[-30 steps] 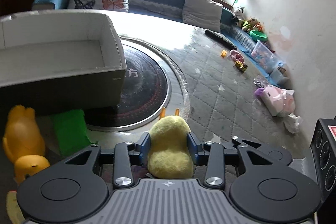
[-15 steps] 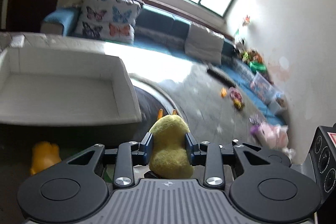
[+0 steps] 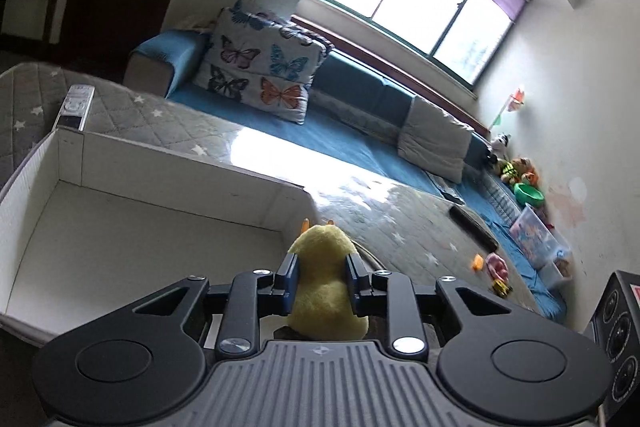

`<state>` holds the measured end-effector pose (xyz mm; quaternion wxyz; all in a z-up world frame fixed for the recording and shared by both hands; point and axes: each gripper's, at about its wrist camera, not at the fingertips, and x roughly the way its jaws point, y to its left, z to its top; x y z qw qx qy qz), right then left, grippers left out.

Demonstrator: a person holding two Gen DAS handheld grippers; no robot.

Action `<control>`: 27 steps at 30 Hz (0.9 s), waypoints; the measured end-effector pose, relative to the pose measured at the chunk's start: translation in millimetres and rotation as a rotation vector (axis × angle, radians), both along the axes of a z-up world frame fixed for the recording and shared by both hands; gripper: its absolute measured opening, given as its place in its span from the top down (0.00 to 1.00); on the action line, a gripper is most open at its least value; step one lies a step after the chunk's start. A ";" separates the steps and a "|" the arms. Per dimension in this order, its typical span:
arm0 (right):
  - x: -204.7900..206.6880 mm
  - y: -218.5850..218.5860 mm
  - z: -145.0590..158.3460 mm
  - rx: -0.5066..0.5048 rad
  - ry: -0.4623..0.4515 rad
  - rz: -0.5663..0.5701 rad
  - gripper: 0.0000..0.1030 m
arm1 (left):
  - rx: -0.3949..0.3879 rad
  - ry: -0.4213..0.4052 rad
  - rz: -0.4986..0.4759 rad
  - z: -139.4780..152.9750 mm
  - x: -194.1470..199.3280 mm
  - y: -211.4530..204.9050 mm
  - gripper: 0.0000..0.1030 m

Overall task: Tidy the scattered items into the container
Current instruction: 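Carry the chick plush over the white box and release it inside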

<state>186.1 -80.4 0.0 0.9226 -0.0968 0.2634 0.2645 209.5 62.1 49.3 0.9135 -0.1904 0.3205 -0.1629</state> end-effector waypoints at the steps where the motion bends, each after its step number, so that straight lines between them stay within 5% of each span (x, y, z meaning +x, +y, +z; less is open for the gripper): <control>1: 3.3 1.5 -2.3 -0.003 0.008 -0.001 0.37 | -0.004 0.010 0.004 -3.3 4.4 1.2 0.75; 13: 8.9 -1.1 -21.4 -0.016 0.041 -0.032 0.37 | -0.035 0.086 0.003 -30.1 22.2 7.2 0.80; 27: -28.1 -11.8 -5.7 0.004 -0.014 -0.035 0.36 | -0.005 0.043 0.017 -12.5 -18.4 3.6 0.77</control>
